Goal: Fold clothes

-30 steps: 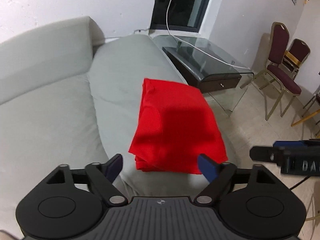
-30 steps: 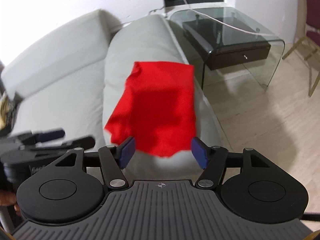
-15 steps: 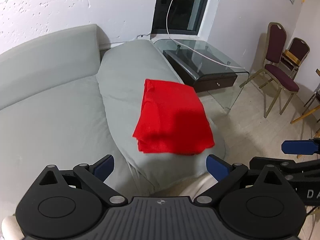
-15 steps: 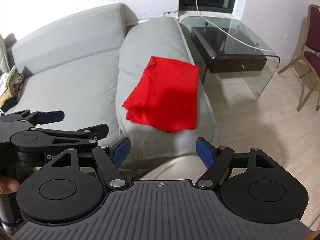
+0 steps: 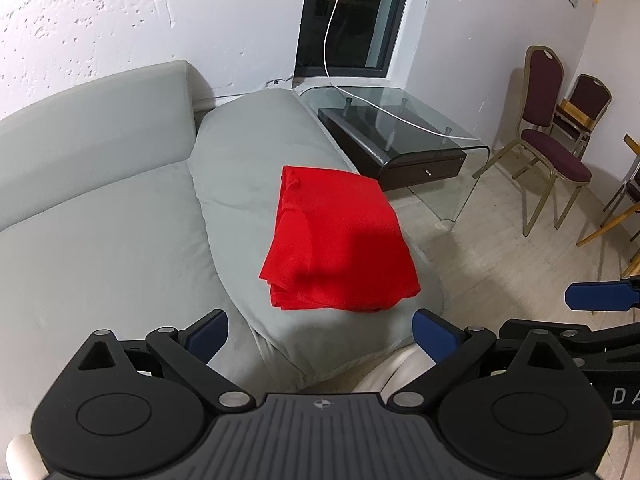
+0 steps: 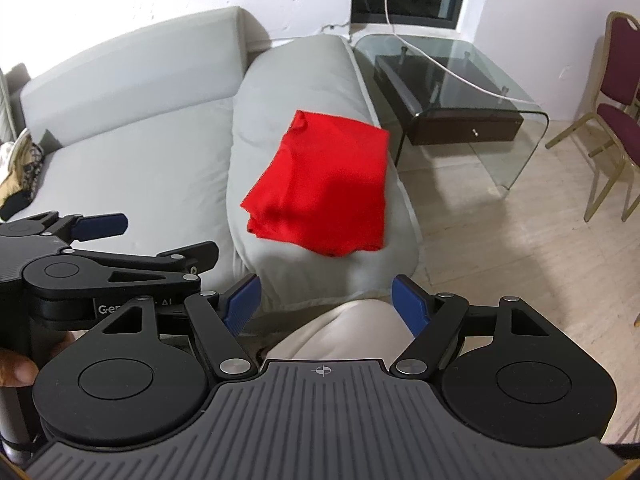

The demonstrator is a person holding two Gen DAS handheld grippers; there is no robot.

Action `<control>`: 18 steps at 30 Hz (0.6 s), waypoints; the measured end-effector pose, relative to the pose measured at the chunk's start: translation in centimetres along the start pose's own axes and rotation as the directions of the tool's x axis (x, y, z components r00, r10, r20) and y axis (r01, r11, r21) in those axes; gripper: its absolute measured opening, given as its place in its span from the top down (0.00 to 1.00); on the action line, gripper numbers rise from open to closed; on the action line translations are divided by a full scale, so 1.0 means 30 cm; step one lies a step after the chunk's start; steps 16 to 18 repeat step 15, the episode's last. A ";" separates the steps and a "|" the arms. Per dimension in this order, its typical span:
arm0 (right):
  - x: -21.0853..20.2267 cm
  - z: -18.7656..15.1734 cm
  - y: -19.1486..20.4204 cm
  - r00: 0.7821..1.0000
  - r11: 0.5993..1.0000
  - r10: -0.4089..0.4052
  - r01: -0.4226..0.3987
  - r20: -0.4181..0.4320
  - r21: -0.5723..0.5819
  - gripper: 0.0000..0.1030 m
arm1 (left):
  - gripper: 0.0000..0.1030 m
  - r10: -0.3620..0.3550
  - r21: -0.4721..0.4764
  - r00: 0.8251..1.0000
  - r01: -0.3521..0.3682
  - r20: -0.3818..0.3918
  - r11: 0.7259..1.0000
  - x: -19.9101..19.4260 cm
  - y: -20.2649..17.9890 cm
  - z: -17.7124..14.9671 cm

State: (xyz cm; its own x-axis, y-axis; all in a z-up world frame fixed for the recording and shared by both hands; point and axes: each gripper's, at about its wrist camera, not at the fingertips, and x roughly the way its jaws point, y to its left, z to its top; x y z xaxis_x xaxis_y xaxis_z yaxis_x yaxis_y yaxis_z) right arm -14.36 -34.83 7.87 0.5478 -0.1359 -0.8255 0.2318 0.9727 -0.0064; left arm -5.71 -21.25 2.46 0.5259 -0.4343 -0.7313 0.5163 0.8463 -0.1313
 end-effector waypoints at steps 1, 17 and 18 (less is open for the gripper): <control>-0.001 0.001 0.000 1.000 1.000 -0.001 0.001 0.000 0.001 0.25 | 0.04 -0.003 -0.005 1.000 0.003 -0.003 1.000 0.002 0.002 0.001; 0.014 0.009 -0.020 1.000 1.000 0.013 -0.013 -0.005 0.014 0.25 | 0.05 -0.019 -0.019 1.000 0.019 -0.018 1.000 0.020 -0.002 0.008; 0.014 0.009 -0.020 1.000 1.000 0.013 -0.013 -0.005 0.014 0.25 | 0.05 -0.019 -0.019 1.000 0.019 -0.018 1.000 0.020 -0.002 0.008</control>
